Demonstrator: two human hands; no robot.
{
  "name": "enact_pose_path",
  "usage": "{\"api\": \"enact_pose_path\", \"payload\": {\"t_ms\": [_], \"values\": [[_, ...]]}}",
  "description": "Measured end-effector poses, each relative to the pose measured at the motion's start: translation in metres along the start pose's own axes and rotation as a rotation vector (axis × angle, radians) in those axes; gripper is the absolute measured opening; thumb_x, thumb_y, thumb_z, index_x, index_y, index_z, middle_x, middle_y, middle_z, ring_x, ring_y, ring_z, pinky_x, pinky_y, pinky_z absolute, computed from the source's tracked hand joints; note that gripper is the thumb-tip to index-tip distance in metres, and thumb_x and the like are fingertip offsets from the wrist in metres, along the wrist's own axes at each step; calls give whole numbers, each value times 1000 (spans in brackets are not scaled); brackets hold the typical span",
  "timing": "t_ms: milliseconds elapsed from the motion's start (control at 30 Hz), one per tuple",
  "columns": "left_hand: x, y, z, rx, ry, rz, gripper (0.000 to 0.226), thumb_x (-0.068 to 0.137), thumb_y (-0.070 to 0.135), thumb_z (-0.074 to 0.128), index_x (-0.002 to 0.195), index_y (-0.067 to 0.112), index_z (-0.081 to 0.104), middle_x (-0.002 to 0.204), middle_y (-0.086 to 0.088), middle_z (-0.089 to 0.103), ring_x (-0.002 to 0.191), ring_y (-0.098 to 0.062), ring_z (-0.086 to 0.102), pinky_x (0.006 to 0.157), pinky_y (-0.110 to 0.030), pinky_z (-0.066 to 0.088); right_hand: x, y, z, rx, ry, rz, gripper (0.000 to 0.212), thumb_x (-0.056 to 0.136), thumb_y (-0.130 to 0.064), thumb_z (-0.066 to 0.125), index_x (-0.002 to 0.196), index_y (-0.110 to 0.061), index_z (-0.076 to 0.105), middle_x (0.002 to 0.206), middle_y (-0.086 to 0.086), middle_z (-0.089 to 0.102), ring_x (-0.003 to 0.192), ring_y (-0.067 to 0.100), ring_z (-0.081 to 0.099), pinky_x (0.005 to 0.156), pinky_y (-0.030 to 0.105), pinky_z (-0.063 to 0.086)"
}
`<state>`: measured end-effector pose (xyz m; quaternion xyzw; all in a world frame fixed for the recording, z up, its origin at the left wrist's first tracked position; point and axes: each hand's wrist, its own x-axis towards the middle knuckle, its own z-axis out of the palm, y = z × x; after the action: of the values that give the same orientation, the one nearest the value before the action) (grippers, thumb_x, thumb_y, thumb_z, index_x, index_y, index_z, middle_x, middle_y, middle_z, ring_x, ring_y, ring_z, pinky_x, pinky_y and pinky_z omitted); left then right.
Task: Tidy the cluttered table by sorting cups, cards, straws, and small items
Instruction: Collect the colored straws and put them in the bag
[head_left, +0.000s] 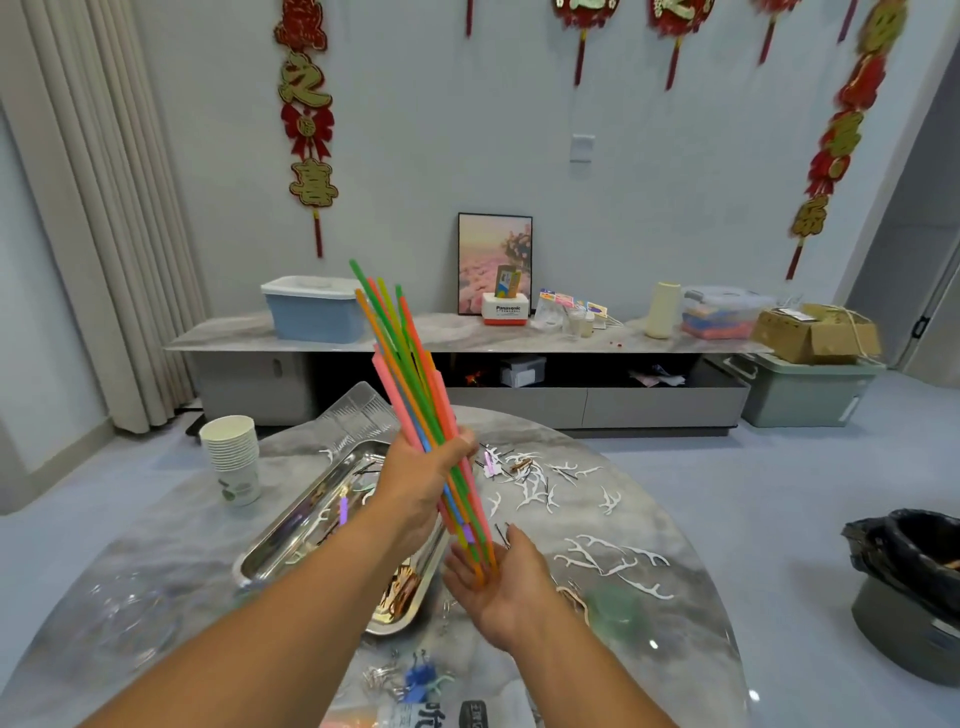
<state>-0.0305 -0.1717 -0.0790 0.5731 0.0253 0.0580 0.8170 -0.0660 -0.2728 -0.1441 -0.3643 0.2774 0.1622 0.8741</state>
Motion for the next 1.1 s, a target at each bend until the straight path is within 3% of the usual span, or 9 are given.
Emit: {"api": "enact_pose_path", "payload": {"t_ms": [133,433,533,600,733,800,867,967,1100], "values": [[-20,-7,3,18,-28,30,22,79,-4,78,84,18,76,88,-7,75,84,-24,69,87,-41,56,-9,0,11,93,-92,-38,54,110,-34,32,120,9,62,79,24,70,67,31,63,72,41,56],[-35,-7,1,68,-120,105,43,76,-2,81,113,13,67,95,-7,75,88,-19,71,88,-39,57,-21,0,15,124,-66,-74,46,109,-32,35,104,3,64,73,19,71,66,28,66,74,40,56],[-39,-10,2,96,-103,116,33,77,3,82,105,14,69,88,-6,74,80,-15,70,83,-34,57,-19,1,20,67,-125,-111,45,108,-32,38,108,1,68,92,22,74,84,30,71,90,43,57],[-37,-12,2,101,-65,109,25,79,7,82,100,12,69,82,-8,72,74,-17,69,76,-34,59,-17,3,21,-1,-137,-146,50,108,-38,36,111,0,69,103,21,73,96,31,69,100,46,53],[-27,-15,-7,192,-58,148,25,83,18,81,97,5,65,81,-18,68,67,-16,61,67,-31,55,-13,0,15,-273,-43,-368,61,98,-65,43,114,-13,71,107,2,74,102,17,67,84,33,49],[-25,-16,-13,306,-59,174,19,85,14,78,95,7,63,74,-10,66,64,-9,61,63,-25,53,-21,-7,15,-391,-128,-537,63,85,-72,56,120,-22,70,117,-6,73,110,7,67,80,19,47],[-27,-21,-14,381,-173,134,14,87,7,72,98,9,63,79,-9,67,74,-12,65,70,-26,55,-26,-13,19,-553,-252,-672,64,76,-63,76,124,-21,66,118,-6,73,109,0,66,77,9,47],[-34,-27,-9,274,-290,77,14,86,17,62,91,7,54,82,-9,47,81,-14,50,79,-26,46,-33,-13,28,-655,-269,-744,36,77,-26,87,106,-25,65,96,-8,74,87,-3,70,69,7,49],[-33,-37,-15,286,-520,21,30,88,5,63,115,17,66,99,-9,69,97,-18,66,87,-37,54,-23,-8,29,-481,-48,-730,16,76,-18,85,81,-15,71,68,-2,71,73,18,70,68,30,57]]}}
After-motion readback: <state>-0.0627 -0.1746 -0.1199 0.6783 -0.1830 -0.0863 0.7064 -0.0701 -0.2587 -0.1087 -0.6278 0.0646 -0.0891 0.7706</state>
